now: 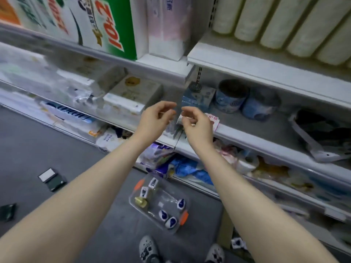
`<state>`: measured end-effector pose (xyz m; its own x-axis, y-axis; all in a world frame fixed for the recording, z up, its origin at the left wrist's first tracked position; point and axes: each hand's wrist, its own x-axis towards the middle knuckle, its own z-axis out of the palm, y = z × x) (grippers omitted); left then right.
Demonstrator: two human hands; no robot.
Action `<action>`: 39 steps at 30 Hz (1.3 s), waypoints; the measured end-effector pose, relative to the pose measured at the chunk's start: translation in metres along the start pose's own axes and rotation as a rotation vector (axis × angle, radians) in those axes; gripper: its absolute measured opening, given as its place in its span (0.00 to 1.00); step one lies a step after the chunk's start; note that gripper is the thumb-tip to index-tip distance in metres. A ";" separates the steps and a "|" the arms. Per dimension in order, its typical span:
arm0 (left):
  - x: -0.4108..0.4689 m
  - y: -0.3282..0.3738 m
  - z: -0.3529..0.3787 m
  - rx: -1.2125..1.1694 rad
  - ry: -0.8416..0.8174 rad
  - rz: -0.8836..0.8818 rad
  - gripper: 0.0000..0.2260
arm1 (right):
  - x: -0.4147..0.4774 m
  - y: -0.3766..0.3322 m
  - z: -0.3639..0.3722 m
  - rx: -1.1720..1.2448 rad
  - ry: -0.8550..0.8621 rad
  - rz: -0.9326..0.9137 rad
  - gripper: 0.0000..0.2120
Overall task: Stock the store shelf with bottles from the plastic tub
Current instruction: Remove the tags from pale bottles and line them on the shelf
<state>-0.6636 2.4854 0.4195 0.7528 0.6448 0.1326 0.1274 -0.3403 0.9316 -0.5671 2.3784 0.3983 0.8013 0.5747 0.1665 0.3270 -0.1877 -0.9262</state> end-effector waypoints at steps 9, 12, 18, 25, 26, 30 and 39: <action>-0.026 -0.095 -0.020 -0.049 -0.002 -0.202 0.10 | -0.030 0.059 0.062 -0.078 -0.108 0.164 0.13; -0.036 -0.131 -0.013 -0.076 0.020 -0.285 0.09 | -0.039 0.088 0.073 -0.095 -0.170 0.184 0.13; -0.057 -0.200 0.005 -0.106 0.089 -0.424 0.08 | -0.051 0.158 0.098 -0.149 -0.301 0.254 0.15; -0.077 -0.289 0.025 -0.105 0.166 -0.548 0.07 | -0.068 0.241 0.134 -0.201 -0.388 0.317 0.14; -0.080 -0.303 0.028 -0.093 0.168 -0.561 0.07 | -0.070 0.253 0.138 -0.207 -0.403 0.327 0.14; -0.096 -0.355 0.043 -0.089 0.148 -0.623 0.08 | -0.077 0.294 0.157 -0.228 -0.456 0.356 0.15; -0.134 -0.468 0.079 0.021 0.114 -0.674 0.12 | -0.088 0.392 0.206 -0.322 -0.611 0.416 0.18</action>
<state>-0.7729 2.5037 -0.0610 0.4321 0.7880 -0.4387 0.5577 0.1488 0.8166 -0.6126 2.4189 -0.0490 0.5040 0.7238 -0.4713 0.2654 -0.6491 -0.7129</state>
